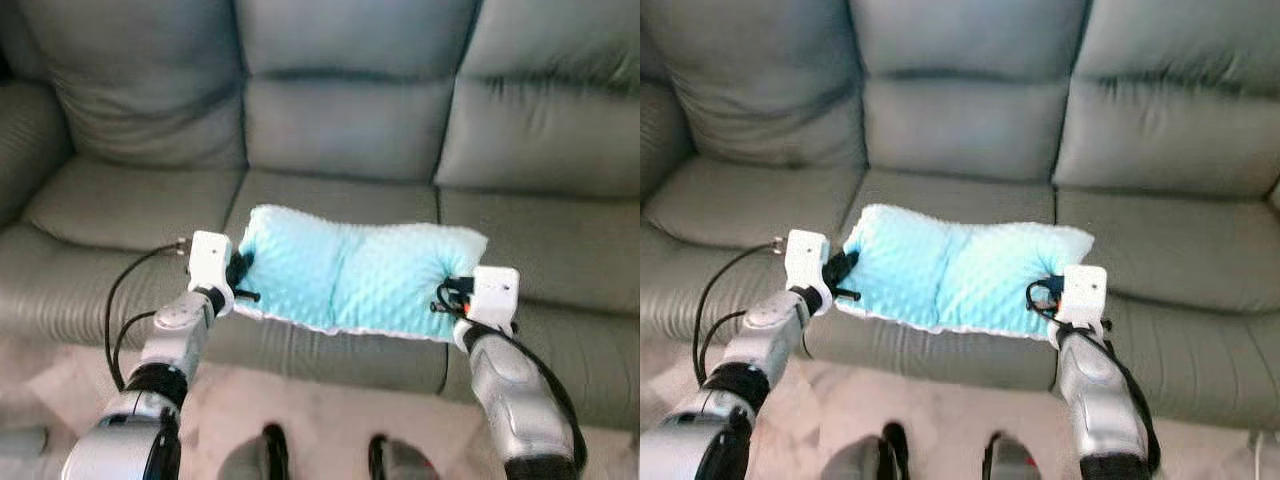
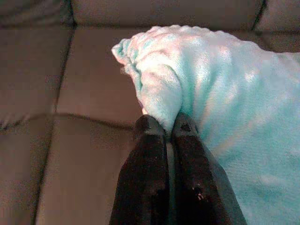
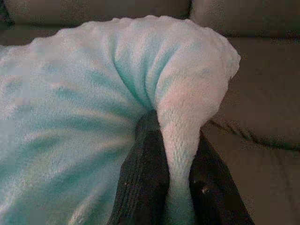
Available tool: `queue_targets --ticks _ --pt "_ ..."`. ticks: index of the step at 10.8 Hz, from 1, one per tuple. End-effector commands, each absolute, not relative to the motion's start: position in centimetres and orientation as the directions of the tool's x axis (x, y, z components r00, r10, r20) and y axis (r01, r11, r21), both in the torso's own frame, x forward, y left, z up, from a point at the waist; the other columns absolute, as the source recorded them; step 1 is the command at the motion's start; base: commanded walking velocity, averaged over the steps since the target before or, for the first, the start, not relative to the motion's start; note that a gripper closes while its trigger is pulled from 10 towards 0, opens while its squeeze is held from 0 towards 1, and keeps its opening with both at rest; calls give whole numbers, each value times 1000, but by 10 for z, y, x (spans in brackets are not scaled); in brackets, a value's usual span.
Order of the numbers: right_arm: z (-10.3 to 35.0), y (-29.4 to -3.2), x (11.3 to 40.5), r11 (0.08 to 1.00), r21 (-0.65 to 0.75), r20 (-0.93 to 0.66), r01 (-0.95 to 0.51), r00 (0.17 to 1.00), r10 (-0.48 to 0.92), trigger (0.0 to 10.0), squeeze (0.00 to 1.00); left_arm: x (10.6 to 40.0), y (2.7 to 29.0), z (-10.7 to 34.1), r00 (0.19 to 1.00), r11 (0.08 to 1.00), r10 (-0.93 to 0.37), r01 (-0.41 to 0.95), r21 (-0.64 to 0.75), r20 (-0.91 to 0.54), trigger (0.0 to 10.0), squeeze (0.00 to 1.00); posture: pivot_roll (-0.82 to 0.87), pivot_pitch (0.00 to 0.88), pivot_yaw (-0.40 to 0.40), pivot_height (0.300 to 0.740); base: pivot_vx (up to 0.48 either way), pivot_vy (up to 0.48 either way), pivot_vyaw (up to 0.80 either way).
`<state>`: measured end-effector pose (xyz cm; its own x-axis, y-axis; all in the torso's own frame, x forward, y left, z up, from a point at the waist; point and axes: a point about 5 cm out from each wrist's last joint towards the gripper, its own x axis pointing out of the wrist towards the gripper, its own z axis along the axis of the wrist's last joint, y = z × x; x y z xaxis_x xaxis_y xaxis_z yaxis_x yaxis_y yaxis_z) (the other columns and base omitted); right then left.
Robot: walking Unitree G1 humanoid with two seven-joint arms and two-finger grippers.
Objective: Move the pillow to the sofa
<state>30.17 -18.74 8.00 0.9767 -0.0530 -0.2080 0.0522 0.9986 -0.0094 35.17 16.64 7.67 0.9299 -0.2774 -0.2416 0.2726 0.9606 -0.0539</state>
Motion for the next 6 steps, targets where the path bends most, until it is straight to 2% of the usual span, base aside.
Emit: queue_targets --ticks 1,4,6 --pt "75 -187 303 999 -24 -214 46 976 -50 10000 0 353 171 79 939 967 -254 255 -26 -233 10000 0 -170 370 70 740 0 0 0" --pt "74 -188 315 998 -53 -215 34 976 -45 10000 0 363 162 91 955 972 -233 232 -29 -182 10000 0 -159 384 62 740 0 0 0" --pt "75 -195 325 995 -90 -182 40 982 -56 10000 0 369 161 99 974 986 -167 168 -3 -152 10000 0 -177 393 69 740 0 0 0"
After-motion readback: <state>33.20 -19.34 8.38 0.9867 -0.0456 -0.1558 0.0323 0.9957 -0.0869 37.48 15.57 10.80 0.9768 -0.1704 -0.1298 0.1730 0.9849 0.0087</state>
